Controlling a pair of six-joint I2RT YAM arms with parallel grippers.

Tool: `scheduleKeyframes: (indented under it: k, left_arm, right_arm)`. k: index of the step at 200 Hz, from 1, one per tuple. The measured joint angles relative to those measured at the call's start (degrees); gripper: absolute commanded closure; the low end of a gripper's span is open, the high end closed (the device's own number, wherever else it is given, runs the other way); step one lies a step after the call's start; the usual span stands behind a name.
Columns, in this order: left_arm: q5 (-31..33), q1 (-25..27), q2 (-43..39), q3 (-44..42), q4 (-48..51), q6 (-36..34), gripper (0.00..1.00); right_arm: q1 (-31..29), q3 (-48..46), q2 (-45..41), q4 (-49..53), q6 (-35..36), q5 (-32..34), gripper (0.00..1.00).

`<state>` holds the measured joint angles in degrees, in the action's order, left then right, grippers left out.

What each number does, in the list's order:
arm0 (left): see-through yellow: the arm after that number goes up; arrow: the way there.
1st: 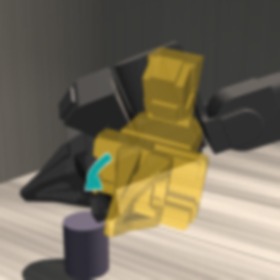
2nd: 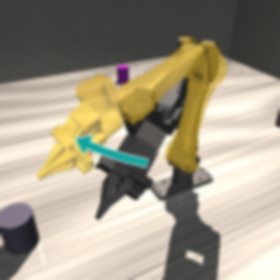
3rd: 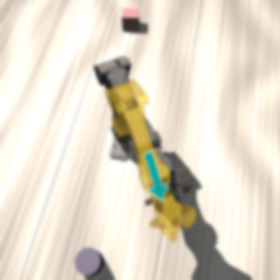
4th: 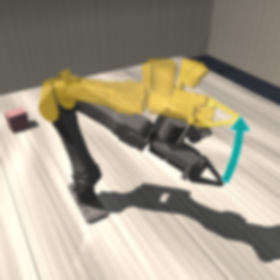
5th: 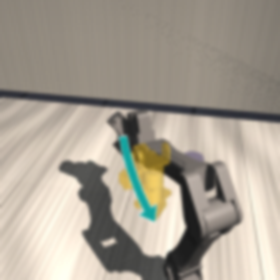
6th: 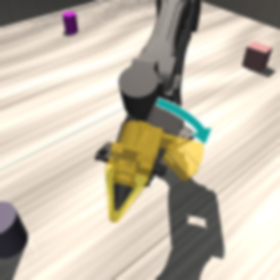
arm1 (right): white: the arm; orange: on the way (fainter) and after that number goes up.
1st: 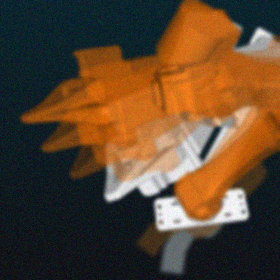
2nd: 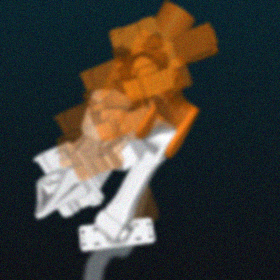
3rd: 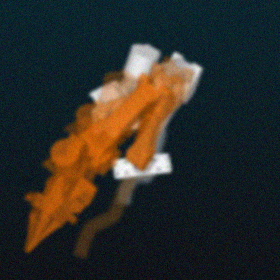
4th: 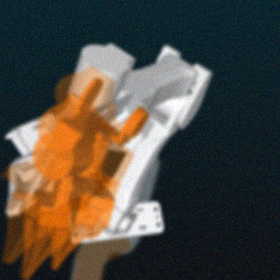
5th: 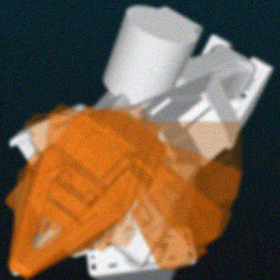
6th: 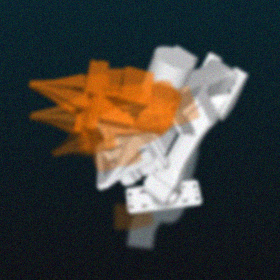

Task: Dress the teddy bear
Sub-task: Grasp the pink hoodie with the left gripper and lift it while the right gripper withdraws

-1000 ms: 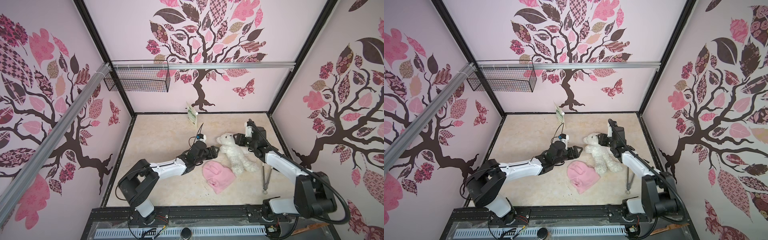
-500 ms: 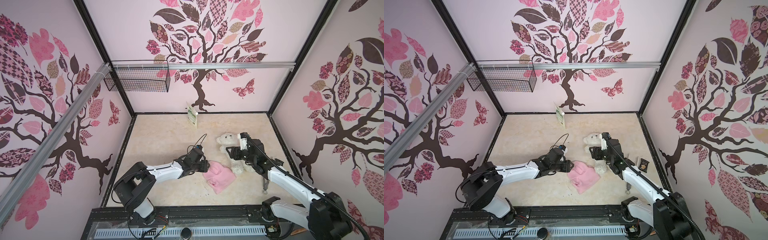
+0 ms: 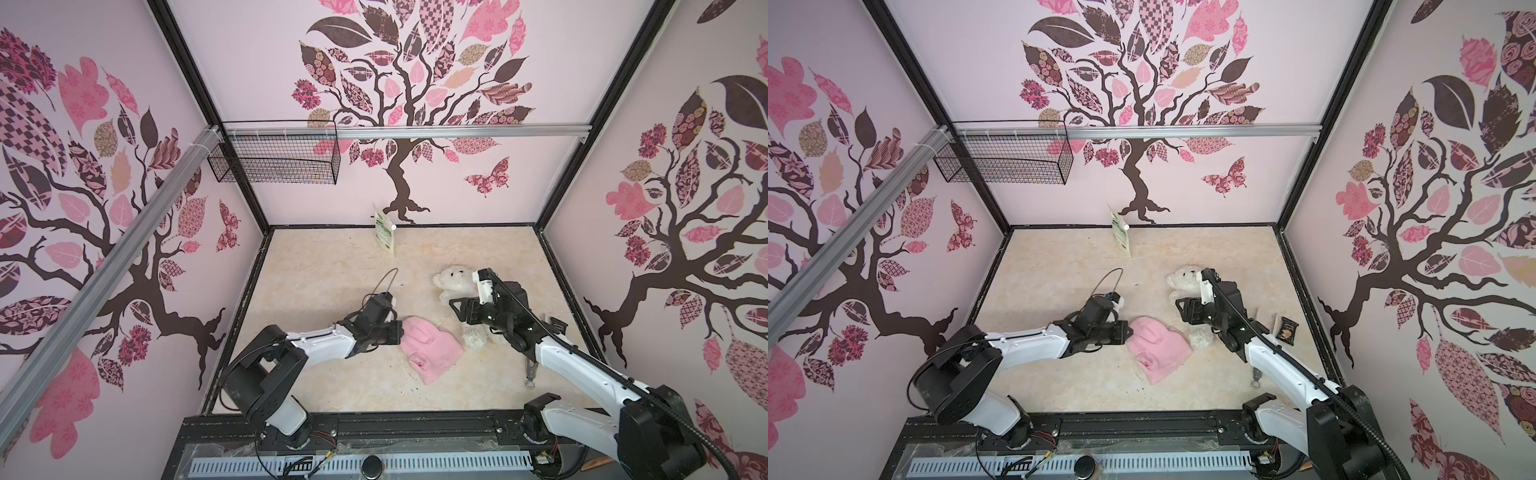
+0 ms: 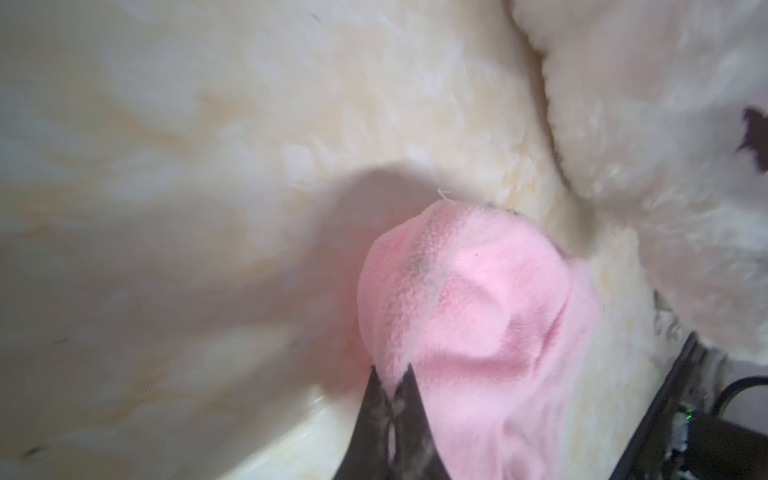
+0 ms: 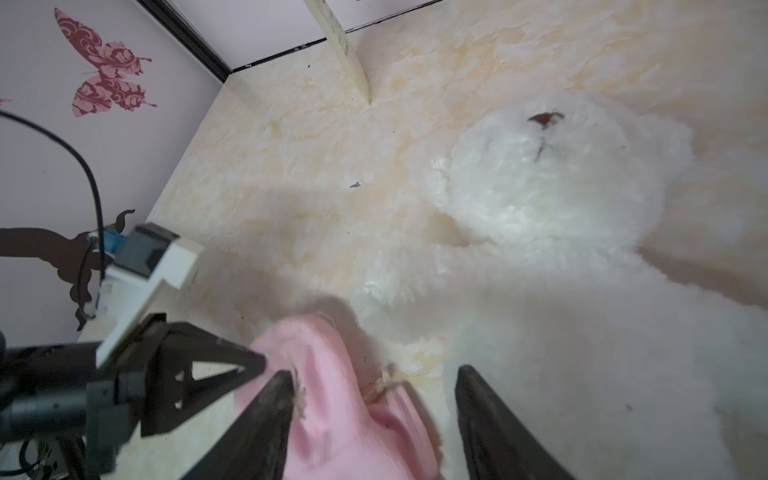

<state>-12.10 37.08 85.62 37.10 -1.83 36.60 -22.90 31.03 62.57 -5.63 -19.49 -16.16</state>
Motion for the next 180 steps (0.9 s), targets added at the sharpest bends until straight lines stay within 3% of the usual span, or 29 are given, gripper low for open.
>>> scheduleKeyframes:
  k: [19,43,73,119,180]
  left_arm:
    - [-0.42,-5.73,-3.89,-1.38,0.26,-0.42,0.97]
    - [-2.12,-12.07,-5.75,-3.43,0.09,-0.35,0.99]
    - [-3.69,-16.87,-11.26,-7.65,0.37,3.74,1.00]
    - [-5.16,-16.90,-25.53,-8.07,1.16,10.47,1.00]
    - [-3.52,-15.80,-33.09,-8.04,8.50,13.14,1.00]
  right_arm:
    - [-5.64,-0.57,-1.07,-0.24,0.87,0.57,0.35]
    - [-17.00,-0.44,-0.59,-1.27,4.70,4.09,0.34]
    - [-28.61,1.14,4.37,-1.97,10.25,9.03,0.33]
    - [-35.65,1.40,10.56,-7.74,14.62,10.62,0.26]
    - [-36.87,5.95,20.28,-16.72,13.44,8.48,0.26]
